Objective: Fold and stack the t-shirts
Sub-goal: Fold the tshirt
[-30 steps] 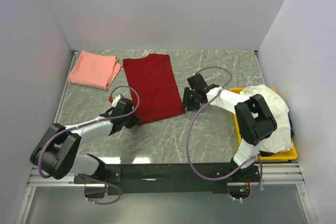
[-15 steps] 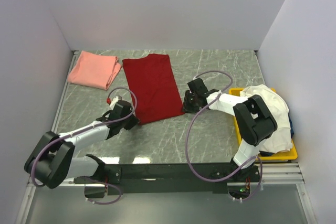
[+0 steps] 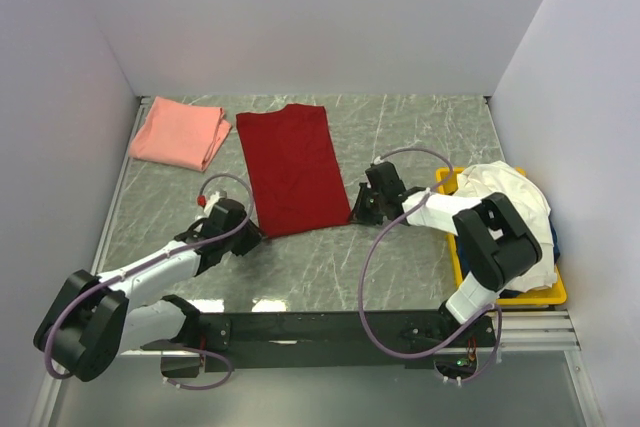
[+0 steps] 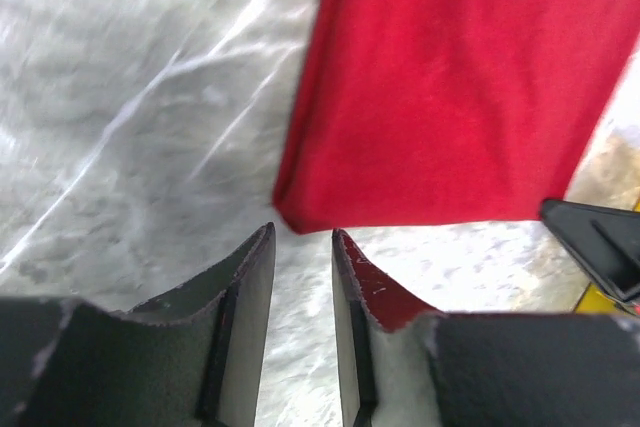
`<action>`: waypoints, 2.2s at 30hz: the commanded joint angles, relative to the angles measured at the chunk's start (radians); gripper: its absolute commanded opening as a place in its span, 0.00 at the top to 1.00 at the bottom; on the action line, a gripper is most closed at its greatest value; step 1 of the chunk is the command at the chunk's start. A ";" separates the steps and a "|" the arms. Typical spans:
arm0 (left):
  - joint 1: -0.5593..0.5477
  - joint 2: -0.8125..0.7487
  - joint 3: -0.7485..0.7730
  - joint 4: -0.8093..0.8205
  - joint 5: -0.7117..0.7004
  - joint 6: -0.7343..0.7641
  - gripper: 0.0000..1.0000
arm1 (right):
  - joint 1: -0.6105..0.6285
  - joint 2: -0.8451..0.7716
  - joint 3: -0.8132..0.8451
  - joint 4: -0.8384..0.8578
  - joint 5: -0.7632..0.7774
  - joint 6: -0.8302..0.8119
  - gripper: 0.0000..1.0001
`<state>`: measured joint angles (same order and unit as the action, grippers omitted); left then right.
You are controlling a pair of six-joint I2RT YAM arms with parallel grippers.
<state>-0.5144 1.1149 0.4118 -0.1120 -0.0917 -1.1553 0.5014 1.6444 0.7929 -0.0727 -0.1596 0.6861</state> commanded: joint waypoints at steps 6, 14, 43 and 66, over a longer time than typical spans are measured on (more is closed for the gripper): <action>-0.004 0.025 -0.044 0.072 0.037 -0.041 0.60 | 0.005 -0.063 -0.116 0.026 -0.046 0.052 0.95; -0.004 0.016 -0.071 0.097 0.047 -0.046 0.59 | 0.008 -0.173 -0.254 0.062 -0.043 0.087 1.00; -0.113 -0.113 -0.194 0.052 0.033 -0.129 0.85 | 0.039 -0.360 -0.426 0.096 -0.049 0.141 1.00; -0.219 -0.557 0.018 -0.390 -0.043 -0.018 0.99 | 0.081 -0.896 -0.390 -0.294 0.000 0.105 1.00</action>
<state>-0.7311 0.5636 0.3759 -0.4423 -0.0780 -1.2167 0.5766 0.7429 0.3347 -0.2829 -0.2028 0.8227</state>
